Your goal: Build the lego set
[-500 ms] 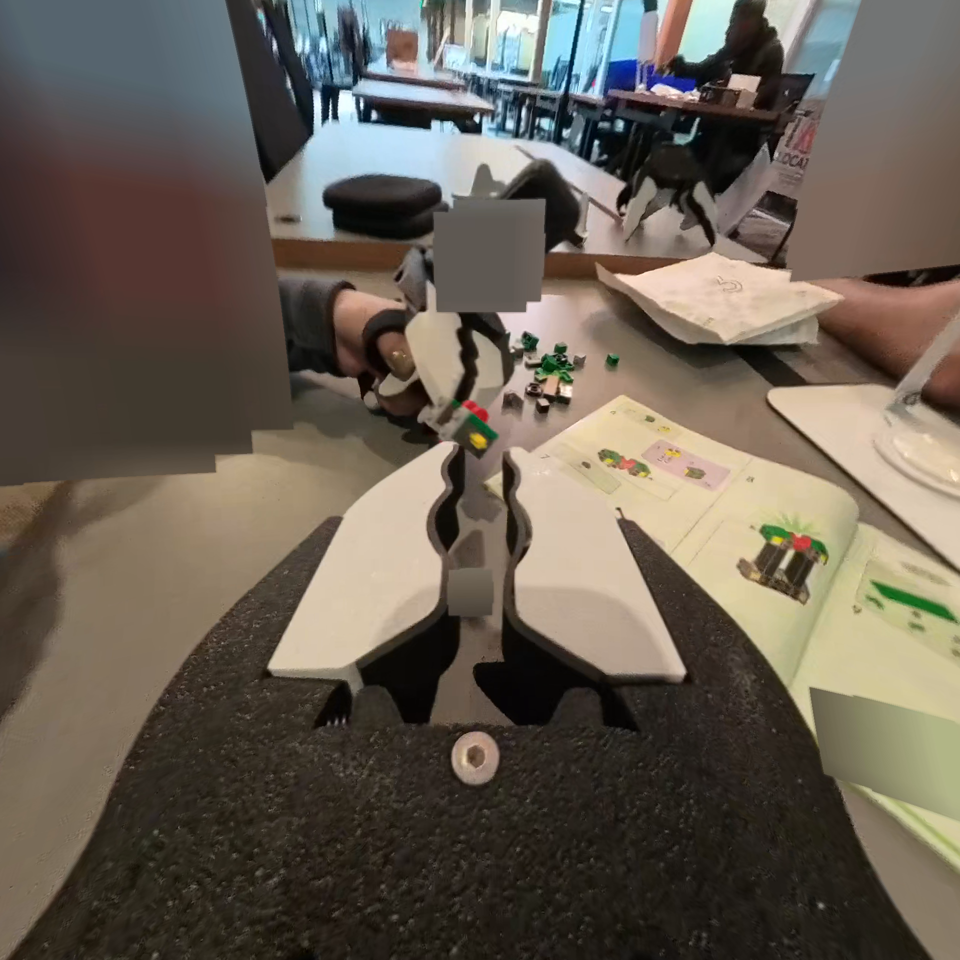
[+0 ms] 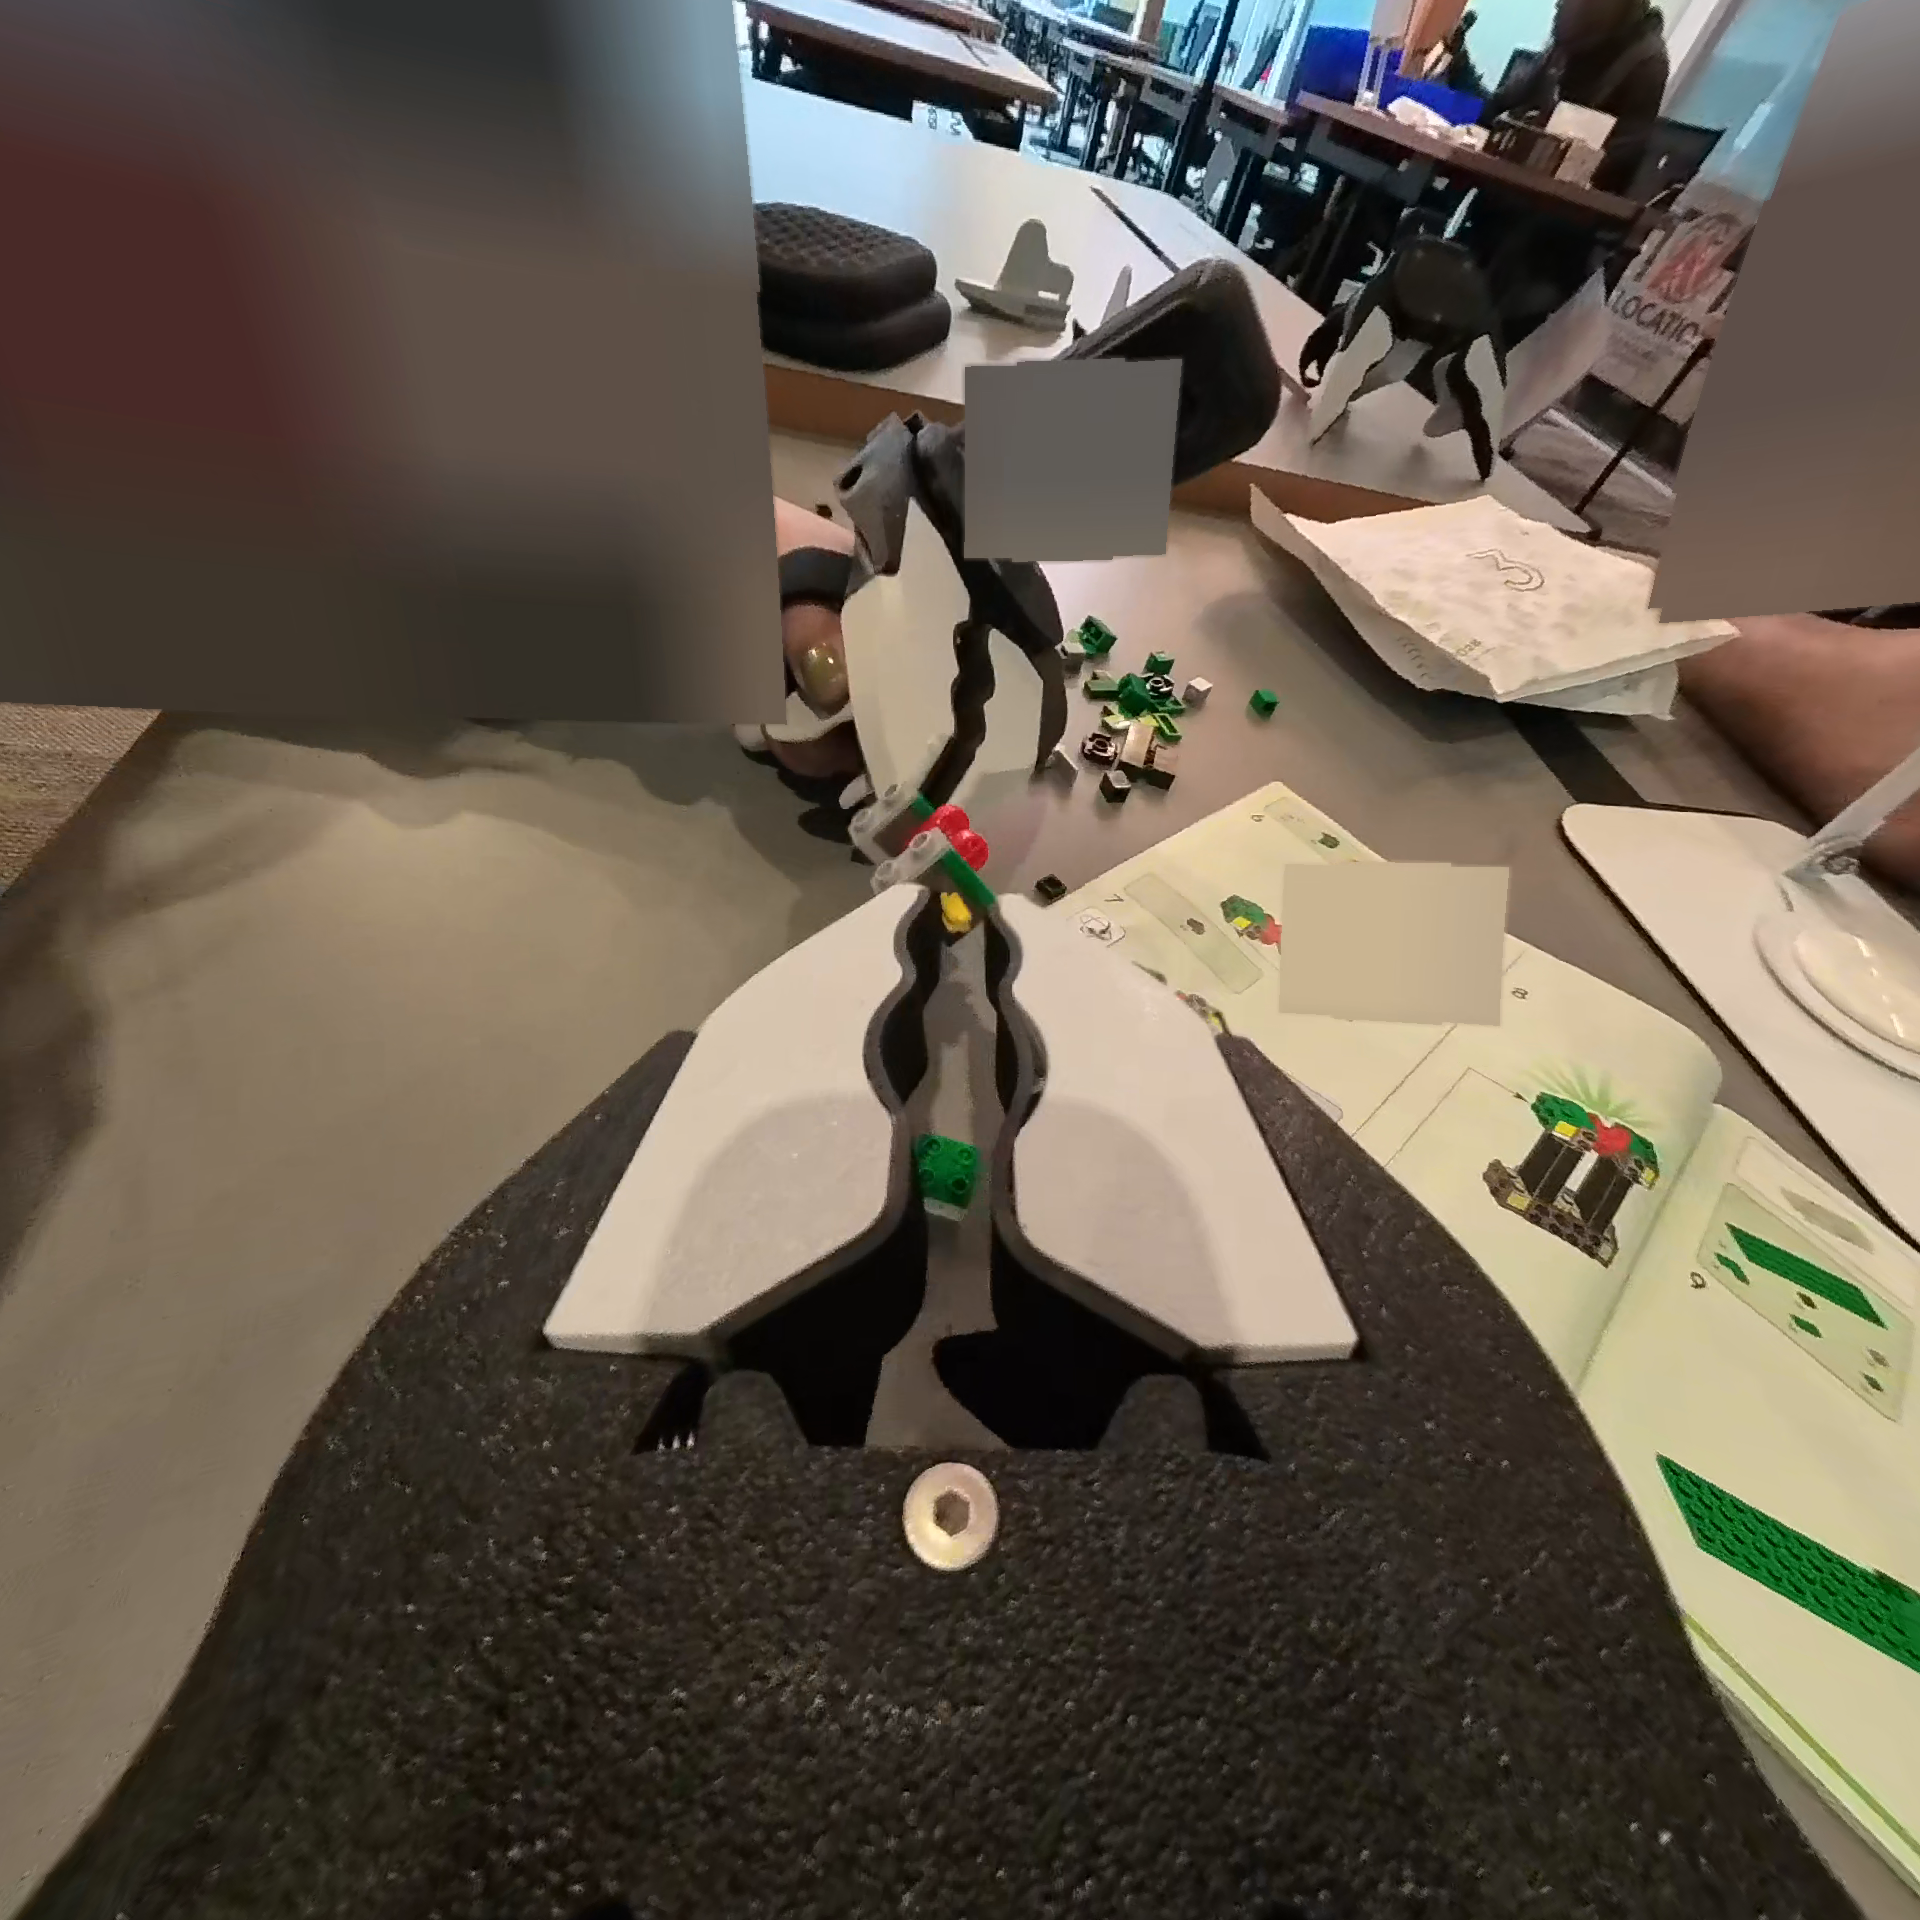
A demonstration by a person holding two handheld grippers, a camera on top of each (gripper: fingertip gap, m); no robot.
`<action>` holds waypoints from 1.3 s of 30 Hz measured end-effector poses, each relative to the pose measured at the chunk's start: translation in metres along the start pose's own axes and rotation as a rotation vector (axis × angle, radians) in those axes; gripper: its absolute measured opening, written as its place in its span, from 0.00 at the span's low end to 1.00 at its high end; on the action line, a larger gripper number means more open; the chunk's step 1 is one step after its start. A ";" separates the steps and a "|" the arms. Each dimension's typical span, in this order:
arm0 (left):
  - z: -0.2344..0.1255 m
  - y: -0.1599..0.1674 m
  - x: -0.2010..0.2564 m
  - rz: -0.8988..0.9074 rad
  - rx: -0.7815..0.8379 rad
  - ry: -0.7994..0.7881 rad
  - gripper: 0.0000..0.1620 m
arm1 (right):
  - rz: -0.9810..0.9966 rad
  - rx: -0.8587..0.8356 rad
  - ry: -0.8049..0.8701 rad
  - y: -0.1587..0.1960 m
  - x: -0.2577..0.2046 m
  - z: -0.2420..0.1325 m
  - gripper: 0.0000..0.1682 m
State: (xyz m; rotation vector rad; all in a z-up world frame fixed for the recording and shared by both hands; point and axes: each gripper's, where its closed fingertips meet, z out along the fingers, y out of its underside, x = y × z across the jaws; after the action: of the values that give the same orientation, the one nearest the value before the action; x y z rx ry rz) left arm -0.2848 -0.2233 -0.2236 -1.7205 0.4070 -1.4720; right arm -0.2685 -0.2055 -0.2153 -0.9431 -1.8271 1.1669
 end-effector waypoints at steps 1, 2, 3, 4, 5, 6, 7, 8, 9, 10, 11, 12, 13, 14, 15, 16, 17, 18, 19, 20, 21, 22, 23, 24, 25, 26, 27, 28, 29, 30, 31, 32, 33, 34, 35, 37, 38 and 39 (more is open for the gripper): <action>0.000 0.000 0.000 0.000 -0.003 0.001 0.02 | 0.001 -0.002 -0.013 0.000 -0.002 0.000 0.03; 0.000 0.001 0.000 -0.001 -0.006 0.002 0.02 | 0.006 -0.004 -0.021 0.001 -0.003 0.000 0.03; 0.000 0.001 0.000 -0.002 -0.006 0.004 0.02 | 0.006 -0.004 -0.025 0.001 -0.003 0.000 0.03; 0.000 0.001 0.001 -0.003 -0.004 0.006 0.02 | 0.004 -0.005 -0.030 0.001 -0.004 0.000 0.03; 0.000 0.000 0.001 -0.004 -0.001 0.008 0.02 | 0.004 -0.011 -0.036 0.002 -0.005 0.000 0.03; 0.000 0.000 0.001 -0.005 0.003 0.009 0.02 | 0.003 -0.017 -0.042 0.004 -0.006 0.000 0.03; -0.001 -0.001 0.001 -0.006 0.008 0.012 0.02 | 0.001 -0.024 -0.054 0.005 -0.007 0.001 0.02; -0.001 -0.002 0.002 -0.006 0.014 0.016 0.02 | 0.003 -0.032 -0.069 0.007 -0.010 0.002 0.02; -0.002 -0.003 0.002 -0.007 0.021 0.021 0.02 | 0.008 -0.034 -0.079 0.008 -0.011 0.003 0.02; -0.003 -0.004 0.003 -0.008 0.029 0.025 0.02 | 0.010 -0.029 -0.078 0.008 -0.011 0.003 0.02; -0.003 -0.004 0.003 -0.011 0.034 0.029 0.02 | 0.009 -0.021 -0.077 0.007 -0.011 0.004 0.02; -0.003 -0.004 0.003 -0.013 0.035 0.030 0.02 | 0.008 -0.016 -0.073 0.006 -0.011 0.003 0.02; -0.003 -0.004 0.003 -0.014 0.035 0.029 0.02 | 0.010 -0.012 -0.069 0.006 -0.010 0.003 0.02; -0.003 -0.004 0.003 -0.012 0.035 0.028 0.02 | 0.017 -0.009 -0.069 0.005 -0.010 0.003 0.02; -0.003 -0.005 0.003 -0.010 0.038 0.027 0.02 | 0.026 -0.003 -0.068 0.005 -0.009 0.003 0.02; -0.003 -0.006 0.003 -0.006 0.046 0.026 0.03 | 0.038 0.005 -0.068 0.004 -0.008 0.003 0.02; -0.004 -0.007 0.003 0.000 0.059 0.025 0.03 | 0.052 0.010 -0.067 0.004 -0.008 0.003 0.02; -0.004 -0.009 0.003 0.010 0.072 0.024 0.05 | 0.065 0.016 -0.067 0.004 -0.007 0.003 0.02; -0.005 -0.011 0.004 0.023 0.082 0.022 0.07 | 0.079 0.026 -0.064 0.004 -0.005 0.003 0.02; -0.005 -0.012 0.005 0.041 0.090 0.020 0.10 | 0.094 0.031 -0.056 0.004 -0.003 0.002 0.02; -0.004 -0.014 0.005 0.066 0.096 0.013 0.12 | 0.108 0.031 -0.048 0.004 -0.001 0.002 0.02; -0.004 -0.015 0.006 0.102 0.101 -0.004 0.14 | 0.123 0.031 -0.041 0.005 0.002 0.001 0.02; -0.003 -0.017 0.005 0.150 0.101 -0.033 0.15 | 0.138 0.033 -0.033 0.005 0.004 0.000 0.02; -0.002 -0.017 0.003 0.213 0.094 -0.076 0.15 | 0.154 0.037 -0.026 0.005 0.006 -0.002 0.02; -0.002 -0.017 0.001 0.291 0.078 -0.131 0.15 | 0.170 0.039 -0.020 0.006 0.008 -0.003 0.02; -0.001 -0.017 -0.002 0.380 0.059 -0.194 0.14 | 0.186 0.042 -0.015 0.006 0.010 -0.004 0.02; -0.001 -0.018 -0.004 0.476 0.041 -0.259 0.13 | 0.202 0.046 -0.012 0.005 0.011 -0.005 0.02; -0.002 -0.019 -0.005 0.570 0.027 -0.318 0.11 | 0.216 0.052 -0.010 0.005 0.013 -0.007 0.02; -0.002 -0.021 -0.004 0.653 0.018 -0.370 0.10 | 0.229 0.059 -0.010 0.004 0.014 -0.008 0.02; -0.003 -0.024 -0.004 0.718 0.018 -0.414 0.10 | 0.240 0.065 -0.011 0.003 0.015 -0.009 0.02; -0.004 -0.027 -0.003 0.760 0.023 -0.446 0.10 | 0.247 0.068 -0.013 0.003 0.016 -0.010 0.02; -0.004 -0.029 -0.002 0.787 0.028 -0.466 0.10 | 0.251 0.069 -0.018 0.003 0.015 -0.011 0.02; -0.005 -0.030 -0.001 0.809 0.032 -0.477 0.10 | 0.255 0.067 -0.025 0.003 0.015 -0.011 0.02; -0.005 -0.030 -0.001 0.827 0.032 -0.482 0.10 | 0.258 0.066 -0.035 0.003 0.013 -0.011 0.02; -0.005 -0.029 -0.001 0.838 0.026 -0.484 0.10 | 0.261 0.062 -0.046 0.003 0.012 -0.011 0.02; -0.003 -0.026 -0.001 0.846 0.006 -0.473 0.10 | 0.265 0.059 -0.067 0.003 0.009 -0.010 0.02; -0.002 -0.024 -0.001 0.846 -0.003 -0.465 0.09 | 0.267 0.057 -0.075 0.003 0.007 -0.009 0.02; -0.001 -0.023 -0.001 0.846 -0.012 -0.458 0.09 | 0.268 0.054 -0.085 0.003 0.006 -0.009 0.02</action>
State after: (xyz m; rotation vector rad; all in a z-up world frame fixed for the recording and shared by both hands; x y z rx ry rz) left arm -0.2918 -0.2089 -0.2073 -1.5346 0.7652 -0.4586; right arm -0.2629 -0.1963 -0.2146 -1.1489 -1.7642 1.4314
